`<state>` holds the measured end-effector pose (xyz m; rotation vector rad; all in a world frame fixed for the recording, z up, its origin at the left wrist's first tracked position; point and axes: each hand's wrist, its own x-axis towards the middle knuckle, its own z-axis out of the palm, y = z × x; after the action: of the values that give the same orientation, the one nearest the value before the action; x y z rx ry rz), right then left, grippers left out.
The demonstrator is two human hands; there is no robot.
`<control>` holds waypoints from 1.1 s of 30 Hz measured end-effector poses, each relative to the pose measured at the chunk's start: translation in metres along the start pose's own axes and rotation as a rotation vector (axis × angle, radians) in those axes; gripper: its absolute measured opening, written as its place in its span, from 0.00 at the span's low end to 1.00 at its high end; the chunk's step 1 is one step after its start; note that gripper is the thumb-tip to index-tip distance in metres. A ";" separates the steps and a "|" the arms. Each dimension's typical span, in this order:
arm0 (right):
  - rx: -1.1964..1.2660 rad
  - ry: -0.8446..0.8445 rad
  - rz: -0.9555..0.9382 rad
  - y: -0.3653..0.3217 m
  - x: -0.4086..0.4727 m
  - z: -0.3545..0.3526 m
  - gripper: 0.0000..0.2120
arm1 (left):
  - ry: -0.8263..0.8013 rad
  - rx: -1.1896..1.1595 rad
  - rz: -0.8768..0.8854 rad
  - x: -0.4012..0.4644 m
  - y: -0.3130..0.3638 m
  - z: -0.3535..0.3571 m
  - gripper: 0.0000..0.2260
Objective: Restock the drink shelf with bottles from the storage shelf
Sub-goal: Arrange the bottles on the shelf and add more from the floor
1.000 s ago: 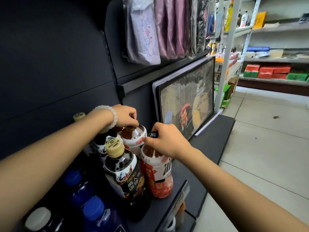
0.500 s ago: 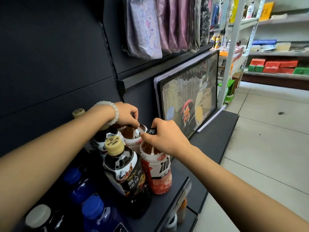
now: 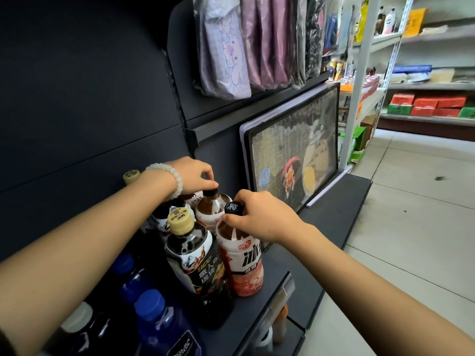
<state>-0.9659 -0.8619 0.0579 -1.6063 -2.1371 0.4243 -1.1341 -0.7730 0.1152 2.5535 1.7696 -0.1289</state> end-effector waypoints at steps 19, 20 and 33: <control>-0.197 0.129 -0.396 -0.106 -0.095 -0.016 0.17 | 0.386 0.101 -0.453 -0.263 0.017 0.004 0.18; -0.194 0.112 -0.430 -0.116 -0.105 -0.012 0.17 | 0.386 0.105 -0.494 -0.284 0.020 0.009 0.17; -0.186 -0.008 -0.666 -0.203 -0.193 0.048 0.17 | 0.426 0.069 -0.846 -0.466 0.041 0.073 0.18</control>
<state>-1.1128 -1.1035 0.0857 -0.8748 -2.6025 0.0155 -1.2624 -1.2277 0.0821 1.7632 2.9256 0.3681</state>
